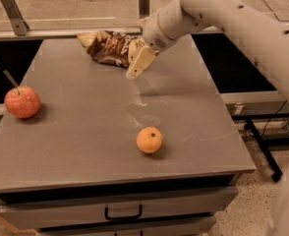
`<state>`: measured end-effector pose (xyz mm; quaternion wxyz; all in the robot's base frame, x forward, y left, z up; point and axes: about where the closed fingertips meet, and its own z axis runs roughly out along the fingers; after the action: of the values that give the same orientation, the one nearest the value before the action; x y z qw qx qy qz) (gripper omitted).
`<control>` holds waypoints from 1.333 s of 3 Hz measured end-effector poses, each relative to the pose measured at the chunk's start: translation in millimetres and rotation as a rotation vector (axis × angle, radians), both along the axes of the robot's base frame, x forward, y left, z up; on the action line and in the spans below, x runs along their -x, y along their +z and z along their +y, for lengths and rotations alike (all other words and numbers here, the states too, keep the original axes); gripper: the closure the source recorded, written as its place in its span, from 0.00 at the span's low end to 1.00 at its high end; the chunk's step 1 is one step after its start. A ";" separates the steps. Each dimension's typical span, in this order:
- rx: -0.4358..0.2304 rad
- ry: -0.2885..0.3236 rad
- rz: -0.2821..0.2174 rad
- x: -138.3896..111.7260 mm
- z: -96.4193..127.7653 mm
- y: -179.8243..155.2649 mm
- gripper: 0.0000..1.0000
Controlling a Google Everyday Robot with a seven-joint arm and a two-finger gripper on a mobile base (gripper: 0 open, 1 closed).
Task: Move brown chip bag near apple
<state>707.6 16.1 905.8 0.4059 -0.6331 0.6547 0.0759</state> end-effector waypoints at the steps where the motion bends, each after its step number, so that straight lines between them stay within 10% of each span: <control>1: -0.061 -0.049 -0.001 -47.3 15.1 -24.6 0.00; 3: -0.148 -0.158 0.019 -92.7 17.3 -48.0 0.25; 4: -0.178 -0.178 -0.009 -89.9 14.0 -33.1 0.56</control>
Offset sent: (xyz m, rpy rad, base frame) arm 0.1152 0.0155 -0.0640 0.1721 0.0327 -0.2010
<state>797.6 30.1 872.7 0.4684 -0.5344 0.6972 0.0944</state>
